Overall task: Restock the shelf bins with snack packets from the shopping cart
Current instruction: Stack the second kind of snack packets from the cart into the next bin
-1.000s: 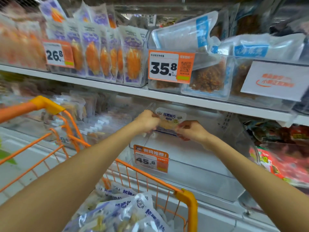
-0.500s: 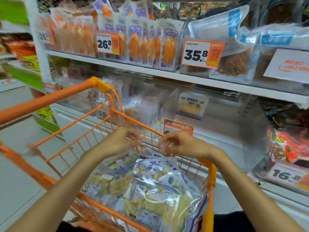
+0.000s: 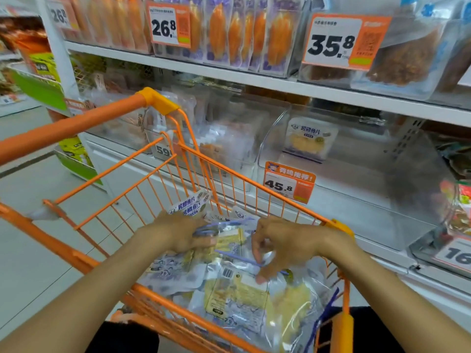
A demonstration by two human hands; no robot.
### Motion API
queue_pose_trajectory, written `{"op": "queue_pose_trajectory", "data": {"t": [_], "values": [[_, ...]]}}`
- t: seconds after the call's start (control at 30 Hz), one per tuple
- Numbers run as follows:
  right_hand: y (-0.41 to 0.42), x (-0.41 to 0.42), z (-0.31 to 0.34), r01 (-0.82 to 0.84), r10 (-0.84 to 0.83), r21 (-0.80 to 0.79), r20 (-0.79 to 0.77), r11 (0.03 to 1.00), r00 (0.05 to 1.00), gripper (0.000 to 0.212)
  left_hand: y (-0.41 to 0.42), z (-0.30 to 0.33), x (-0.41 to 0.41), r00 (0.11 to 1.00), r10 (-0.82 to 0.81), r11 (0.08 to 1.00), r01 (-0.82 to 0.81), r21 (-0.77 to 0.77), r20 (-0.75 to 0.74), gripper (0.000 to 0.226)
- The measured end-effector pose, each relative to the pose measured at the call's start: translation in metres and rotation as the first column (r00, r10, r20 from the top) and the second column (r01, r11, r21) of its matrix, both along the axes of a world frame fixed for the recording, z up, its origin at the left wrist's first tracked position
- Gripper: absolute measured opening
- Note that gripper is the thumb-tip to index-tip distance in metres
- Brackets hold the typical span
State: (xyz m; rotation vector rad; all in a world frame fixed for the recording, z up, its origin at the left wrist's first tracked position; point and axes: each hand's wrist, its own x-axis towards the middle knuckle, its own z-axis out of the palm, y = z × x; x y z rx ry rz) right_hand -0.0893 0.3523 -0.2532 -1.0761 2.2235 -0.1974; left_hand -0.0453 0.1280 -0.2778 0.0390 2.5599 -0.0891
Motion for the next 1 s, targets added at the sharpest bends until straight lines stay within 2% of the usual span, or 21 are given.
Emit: {"op": "queue_pose_trajectory", "data": {"t": [0.07,0.13,0.2,0.23,0.27,0.33,0.4,0.47,0.57,0.63,0.7,0.77,0.83,0.9,1.0], "values": [[0.000,-0.002,-0.003,0.112,-0.103,-0.085,0.107,0.990,0.989,0.020,0.005,0.003,-0.001,0.988,0.019,0.997,-0.030,-0.069,-0.156,0.069],[0.002,-0.004,-0.001,0.181,-0.169,-0.164,0.084,0.970,0.982,0.017,0.012,0.007,-0.001,0.932,0.048,0.996,-0.072,-0.056,-0.360,0.056],[0.004,-0.001,-0.001,0.166,-0.165,-0.167,0.018,0.972,0.986,0.031,0.023,0.010,-0.001,0.838,0.087,0.996,-0.065,0.060,-0.538,0.036],[0.004,0.003,0.000,0.170,-0.168,-0.131,0.022,0.977,0.985,0.043,0.029,0.012,-0.001,0.815,0.131,0.986,-0.051,0.156,-0.564,0.027],[0.003,0.007,0.000,0.170,-0.169,-0.087,0.023,0.982,0.985,0.051,0.036,0.015,0.000,0.822,0.180,0.965,-0.041,0.258,-0.540,0.020],[0.001,0.011,0.000,0.166,-0.167,-0.045,-0.008,0.985,0.986,0.054,0.041,0.019,0.002,0.889,0.192,0.916,-0.010,0.400,-0.416,0.016],[0.004,0.009,-0.001,0.209,-0.212,-0.097,-0.028,0.973,0.977,0.048,0.039,0.024,0.005,0.937,0.161,0.862,0.019,0.507,-0.309,0.019],[0.013,0.005,-0.001,0.306,-0.304,-0.202,0.041,0.930,0.952,0.044,0.033,0.028,0.009,0.946,0.210,0.795,-0.018,0.606,-0.247,0.024],[0.027,0.002,0.005,0.433,-0.405,-0.380,0.155,0.817,0.901,0.042,0.020,0.038,0.007,0.871,0.439,0.733,-0.205,0.648,-0.221,0.037],[0.029,-0.001,0.010,0.477,-0.517,-0.527,0.082,0.703,0.852,0.041,0.015,0.046,0.005,0.789,0.576,0.683,-0.321,0.656,-0.213,0.047],[0.026,-0.005,0.010,0.486,-0.634,-0.684,0.045,0.544,0.772,0.039,0.018,0.053,0.004,0.744,0.668,0.485,-0.419,0.768,-0.016,0.064],[0.017,-0.006,0.006,0.422,-0.652,-0.788,0.035,0.448,0.758,0.034,0.025,0.053,0.004,0.733,0.641,0.272,-0.493,0.826,0.226,0.077],[0.004,-0.002,-0.002,0.305,-0.568,-0.813,-0.039,0.496,0.822,0.029,0.030,0.045,0.002,0.759,0.532,0.134,-0.513,0.848,0.375,0.081],[-0.007,0.006,-0.006,0.218,-0.427,-0.752,-0.091,0.621,0.900,0.023,0.033,0.035,0.001,0.777,0.461,0.059,-0.509,0.858,0.429,0.074],[-0.012,0.008,-0.007,0.148,-0.187,-0.544,-0.016,0.826,0.982,0.039,0.025,0.029,-0.003,0.717,0.592,0.047,-0.487,0.872,0.368,0.037]]}}
